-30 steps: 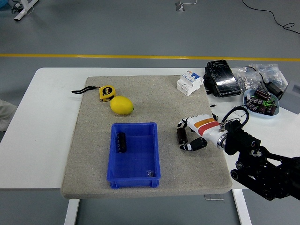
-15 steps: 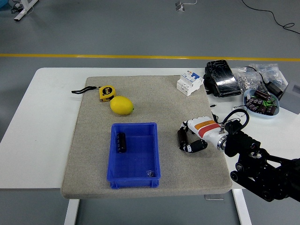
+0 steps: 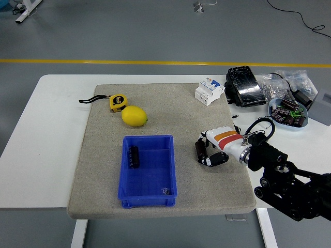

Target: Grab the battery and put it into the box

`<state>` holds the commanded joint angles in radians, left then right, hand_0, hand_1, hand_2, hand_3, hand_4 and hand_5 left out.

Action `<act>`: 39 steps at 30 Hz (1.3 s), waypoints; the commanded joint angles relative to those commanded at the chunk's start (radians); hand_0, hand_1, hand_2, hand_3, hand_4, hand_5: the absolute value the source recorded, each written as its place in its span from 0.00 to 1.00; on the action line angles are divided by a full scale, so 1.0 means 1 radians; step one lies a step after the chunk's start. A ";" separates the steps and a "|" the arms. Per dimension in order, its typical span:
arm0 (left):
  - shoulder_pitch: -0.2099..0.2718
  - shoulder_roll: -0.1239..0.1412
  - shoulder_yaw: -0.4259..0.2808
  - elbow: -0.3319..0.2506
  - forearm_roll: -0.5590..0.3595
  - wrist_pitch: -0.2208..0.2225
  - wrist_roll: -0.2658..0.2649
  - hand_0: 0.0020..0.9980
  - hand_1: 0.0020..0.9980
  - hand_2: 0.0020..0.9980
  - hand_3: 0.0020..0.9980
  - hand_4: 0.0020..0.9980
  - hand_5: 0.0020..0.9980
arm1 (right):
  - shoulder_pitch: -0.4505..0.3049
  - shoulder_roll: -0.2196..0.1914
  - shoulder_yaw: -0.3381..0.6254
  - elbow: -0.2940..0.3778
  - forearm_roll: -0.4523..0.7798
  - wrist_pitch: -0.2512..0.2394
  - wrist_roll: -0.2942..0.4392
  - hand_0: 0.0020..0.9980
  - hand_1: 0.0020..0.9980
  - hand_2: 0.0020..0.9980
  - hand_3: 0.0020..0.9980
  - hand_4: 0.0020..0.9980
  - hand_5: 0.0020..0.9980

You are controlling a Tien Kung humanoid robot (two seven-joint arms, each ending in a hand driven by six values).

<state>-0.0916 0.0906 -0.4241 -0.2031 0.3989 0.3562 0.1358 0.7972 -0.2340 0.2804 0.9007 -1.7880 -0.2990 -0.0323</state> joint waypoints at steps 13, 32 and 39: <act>-0.002 0.002 0.007 0.001 -0.009 -0.001 -0.004 0.61 0.58 0.65 0.59 0.64 0.60 | 0.013 -0.009 0.040 0.056 -0.029 0.012 -0.014 0.26 0.42 0.50 0.52 0.77 0.32; 0.000 0.007 0.010 0.000 -0.009 0.001 -0.003 0.61 0.58 0.65 0.59 0.64 0.60 | 0.067 0.034 0.045 0.308 -0.079 0.062 -0.057 0.41 0.52 0.69 0.87 0.86 0.38; -0.001 0.008 0.006 0.000 -0.001 0.001 -0.001 0.60 0.58 0.65 0.59 0.64 0.60 | 0.090 0.078 -0.006 0.303 -0.063 0.068 -0.051 0.57 0.67 0.79 1.00 0.92 0.40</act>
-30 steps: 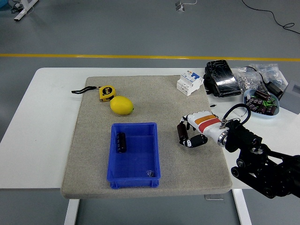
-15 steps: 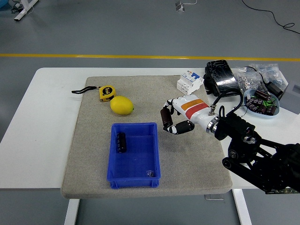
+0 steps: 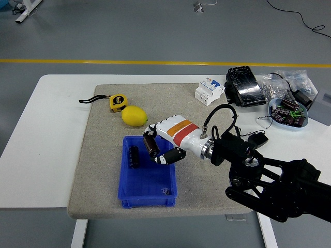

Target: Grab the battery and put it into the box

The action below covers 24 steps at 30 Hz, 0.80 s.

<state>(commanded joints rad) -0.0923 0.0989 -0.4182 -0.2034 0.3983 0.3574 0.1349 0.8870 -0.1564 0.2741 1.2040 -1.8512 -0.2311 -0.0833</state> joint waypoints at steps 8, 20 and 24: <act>-0.001 0.003 -0.002 0.000 0.003 0.001 0.001 0.60 0.57 0.64 0.59 0.64 0.60 | 0.006 0.009 -0.013 -0.014 0.023 -0.017 0.021 0.71 0.76 0.88 1.00 0.99 0.46; 0.006 0.002 -0.015 0.001 0.018 0.002 0.008 0.60 0.57 0.64 0.59 0.64 0.60 | -0.017 -0.037 0.138 -0.013 -0.002 -0.039 0.027 0.72 0.76 0.88 1.00 0.94 0.42; 0.007 -0.001 -0.015 0.002 0.017 0.004 0.008 0.60 0.57 0.64 0.59 0.64 0.60 | -0.035 -0.077 0.222 -0.027 0.006 -0.046 0.032 0.72 0.76 0.88 1.00 0.95 0.43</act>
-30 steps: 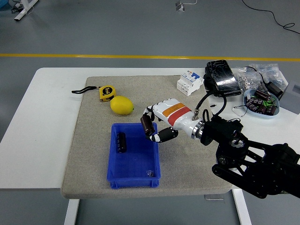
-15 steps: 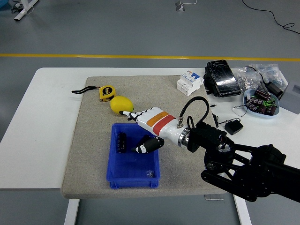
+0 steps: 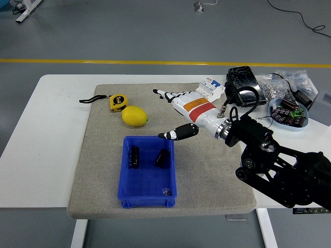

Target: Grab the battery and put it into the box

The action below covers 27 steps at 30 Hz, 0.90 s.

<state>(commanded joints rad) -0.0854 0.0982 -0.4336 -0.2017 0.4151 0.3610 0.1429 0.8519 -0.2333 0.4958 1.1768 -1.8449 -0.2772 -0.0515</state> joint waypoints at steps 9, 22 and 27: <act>0.000 -0.007 0.007 0.002 -0.017 0.001 -0.006 0.60 0.58 0.65 0.59 0.64 0.59 | -0.105 -0.114 0.159 -0.039 0.152 -0.062 0.049 0.72 0.76 0.87 1.00 0.98 0.46; -0.004 -0.017 0.024 0.001 -0.038 -0.002 -0.016 0.60 0.58 0.65 0.58 0.64 0.60 | -0.227 -0.112 0.349 -0.086 0.179 -0.078 0.058 0.74 0.76 0.86 1.00 0.98 0.47; -0.004 -0.020 0.031 0.001 -0.047 -0.002 -0.019 0.60 0.59 0.65 0.58 0.64 0.60 | -0.280 -0.085 0.376 -0.079 0.372 -0.113 0.133 0.77 0.78 0.87 0.97 0.99 0.49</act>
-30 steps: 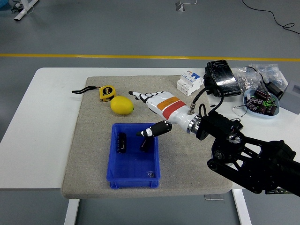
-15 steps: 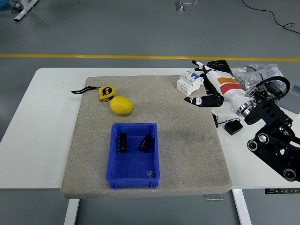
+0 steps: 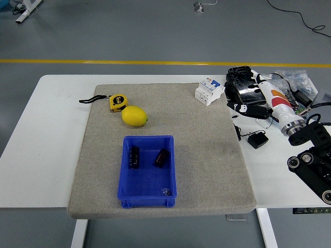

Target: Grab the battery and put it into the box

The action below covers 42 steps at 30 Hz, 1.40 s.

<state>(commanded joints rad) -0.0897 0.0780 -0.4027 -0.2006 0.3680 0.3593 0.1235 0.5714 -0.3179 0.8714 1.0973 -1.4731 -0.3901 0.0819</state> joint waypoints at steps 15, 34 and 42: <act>-0.004 -0.005 0.038 -0.007 -0.030 -0.004 -0.012 0.60 0.59 0.65 0.58 0.64 0.60 | -0.104 0.041 0.068 0.042 0.503 0.028 0.139 0.82 0.83 0.88 0.93 1.00 0.72; -0.002 -0.009 0.016 -0.007 -0.001 -0.003 -0.002 0.60 0.59 0.65 0.58 0.64 0.60 | -0.145 0.053 0.071 0.046 0.502 0.027 0.119 0.82 0.83 0.88 0.92 1.00 0.77; 0.004 -0.008 0.004 -0.008 0.020 -0.003 0.004 0.60 0.59 0.65 0.58 0.64 0.60 | -0.167 0.061 0.080 0.065 0.525 0.033 0.126 0.83 0.83 0.88 0.93 1.00 0.79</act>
<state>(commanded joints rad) -0.0859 0.0705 -0.3985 -0.2084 0.3880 0.3562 0.1280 0.4049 -0.2564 0.9512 1.1627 -0.9485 -0.3573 0.2081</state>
